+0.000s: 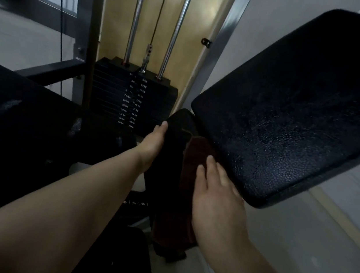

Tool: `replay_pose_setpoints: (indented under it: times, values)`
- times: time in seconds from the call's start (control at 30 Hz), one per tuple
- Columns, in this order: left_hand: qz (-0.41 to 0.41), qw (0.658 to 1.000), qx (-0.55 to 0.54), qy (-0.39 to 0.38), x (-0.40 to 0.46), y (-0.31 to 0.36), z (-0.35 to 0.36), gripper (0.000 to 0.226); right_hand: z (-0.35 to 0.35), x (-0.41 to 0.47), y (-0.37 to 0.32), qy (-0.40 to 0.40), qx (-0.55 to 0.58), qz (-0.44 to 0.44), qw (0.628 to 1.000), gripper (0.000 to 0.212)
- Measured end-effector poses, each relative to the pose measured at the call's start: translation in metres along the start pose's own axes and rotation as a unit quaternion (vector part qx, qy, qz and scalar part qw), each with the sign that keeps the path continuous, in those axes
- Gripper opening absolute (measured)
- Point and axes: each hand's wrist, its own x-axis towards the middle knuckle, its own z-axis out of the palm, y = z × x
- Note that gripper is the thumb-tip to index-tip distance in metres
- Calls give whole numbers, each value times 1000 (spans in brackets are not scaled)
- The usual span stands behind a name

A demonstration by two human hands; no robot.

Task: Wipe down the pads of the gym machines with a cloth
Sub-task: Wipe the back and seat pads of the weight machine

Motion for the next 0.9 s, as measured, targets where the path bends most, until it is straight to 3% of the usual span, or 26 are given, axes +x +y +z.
replay_pose_setpoints:
  times: [0.03, 0.17, 0.23, 0.3, 0.5, 0.73, 0.9]
  values:
    - [-1, 1000, 17, -1, -8, 7, 4, 102, 2, -12, 6, 20, 16, 14, 1000, 46]
    - [36, 987, 143, 59, -20, 25, 25, 62, 16, -48, 29, 101, 113, 22, 988, 49]
    - [36, 969, 230, 87, -17, 24, 36, 64, 23, -51, 31, 154, 167, 33, 973, 42]
    - [40, 962, 244, 118, -15, 20, 44, 70, 30, -51, 22, 193, 170, 38, 966, 37]
    - [28, 960, 250, 119, -19, 18, 41, 73, 57, -54, 14, 246, 57, -48, 966, 40]
    - [24, 959, 262, 110, -22, 19, 40, 76, 53, -50, 35, 259, 31, -131, 956, 37]
    - [14, 941, 315, 126, -25, 20, 47, 68, 27, -23, 22, 180, 14, -128, 975, 37]
